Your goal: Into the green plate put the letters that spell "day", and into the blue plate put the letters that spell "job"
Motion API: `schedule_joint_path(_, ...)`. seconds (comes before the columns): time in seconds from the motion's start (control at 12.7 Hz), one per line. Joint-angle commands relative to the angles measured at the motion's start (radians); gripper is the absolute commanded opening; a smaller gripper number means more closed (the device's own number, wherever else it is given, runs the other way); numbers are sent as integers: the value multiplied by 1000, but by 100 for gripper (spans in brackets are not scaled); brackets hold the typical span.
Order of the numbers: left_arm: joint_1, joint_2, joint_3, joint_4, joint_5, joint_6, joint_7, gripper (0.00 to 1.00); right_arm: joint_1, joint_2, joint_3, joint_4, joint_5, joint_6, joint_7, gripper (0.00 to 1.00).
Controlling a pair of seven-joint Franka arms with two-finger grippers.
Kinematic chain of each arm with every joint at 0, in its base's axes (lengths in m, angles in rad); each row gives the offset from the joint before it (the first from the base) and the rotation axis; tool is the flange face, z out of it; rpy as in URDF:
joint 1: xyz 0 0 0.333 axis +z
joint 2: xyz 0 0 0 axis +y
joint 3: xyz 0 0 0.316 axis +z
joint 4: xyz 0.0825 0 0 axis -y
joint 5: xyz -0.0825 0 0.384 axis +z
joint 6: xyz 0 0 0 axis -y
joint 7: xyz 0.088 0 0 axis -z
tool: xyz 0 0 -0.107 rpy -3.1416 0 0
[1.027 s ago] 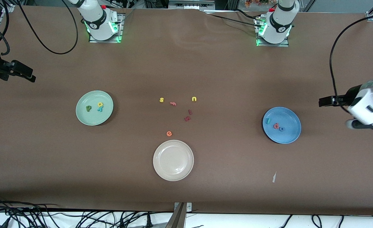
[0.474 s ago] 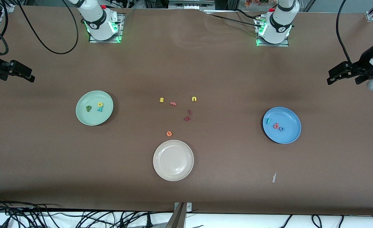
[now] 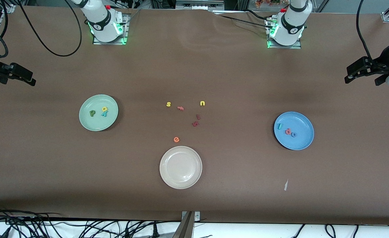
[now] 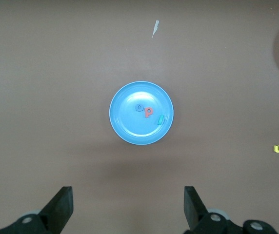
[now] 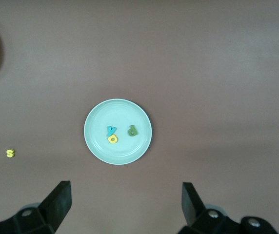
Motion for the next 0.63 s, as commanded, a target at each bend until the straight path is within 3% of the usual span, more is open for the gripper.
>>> schedule_joint_path(0.0, 48, -16, -34, -3, -25, -15, 29, 100, -4, -3, 5, 14, 0, -16, -10, 100)
schedule_joint_path(0.55, 62, -5, -41, -3, -25, -18, 34, 100, -6, -3, 5, 12, -1, -17, -12, 100)
